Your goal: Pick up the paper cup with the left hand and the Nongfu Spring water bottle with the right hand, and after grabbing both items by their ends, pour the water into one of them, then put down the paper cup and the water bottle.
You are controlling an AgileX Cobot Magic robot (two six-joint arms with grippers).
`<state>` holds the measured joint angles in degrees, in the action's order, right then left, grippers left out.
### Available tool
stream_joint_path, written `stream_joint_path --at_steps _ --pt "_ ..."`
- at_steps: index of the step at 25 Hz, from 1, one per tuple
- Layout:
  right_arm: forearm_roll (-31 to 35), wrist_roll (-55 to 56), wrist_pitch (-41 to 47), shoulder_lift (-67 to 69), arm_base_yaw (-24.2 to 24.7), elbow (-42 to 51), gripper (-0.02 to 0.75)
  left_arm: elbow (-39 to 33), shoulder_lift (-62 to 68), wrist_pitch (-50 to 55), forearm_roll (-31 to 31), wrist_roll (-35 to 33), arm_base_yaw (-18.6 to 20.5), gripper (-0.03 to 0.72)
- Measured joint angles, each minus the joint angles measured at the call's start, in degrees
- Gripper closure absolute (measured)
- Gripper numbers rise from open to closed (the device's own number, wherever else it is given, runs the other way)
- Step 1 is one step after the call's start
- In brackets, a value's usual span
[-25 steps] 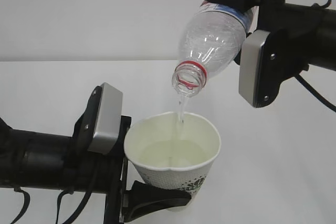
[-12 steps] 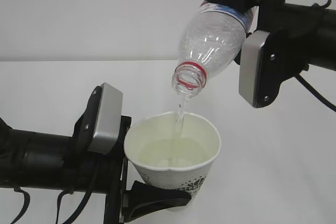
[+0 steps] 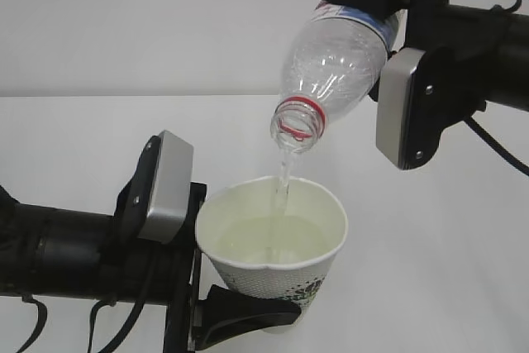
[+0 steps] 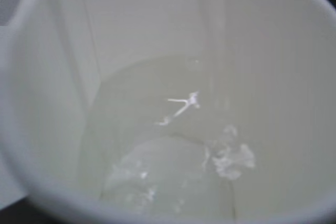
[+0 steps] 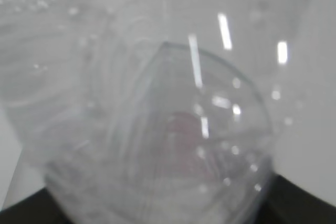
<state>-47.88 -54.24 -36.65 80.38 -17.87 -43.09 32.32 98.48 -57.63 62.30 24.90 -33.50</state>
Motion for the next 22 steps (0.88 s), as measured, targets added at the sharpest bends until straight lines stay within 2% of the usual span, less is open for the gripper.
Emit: stream_joint_path --at_steps 10,22 --pt "2.0 0.3 -0.3 0.0 0.0 0.0 0.307 0.0 0.0 0.0 0.0 0.0 0.0 0.196" --pt "2.4 9.9 -0.8 0.0 0.0 0.0 0.307 0.0 0.0 0.0 0.0 0.0 0.0 0.196"
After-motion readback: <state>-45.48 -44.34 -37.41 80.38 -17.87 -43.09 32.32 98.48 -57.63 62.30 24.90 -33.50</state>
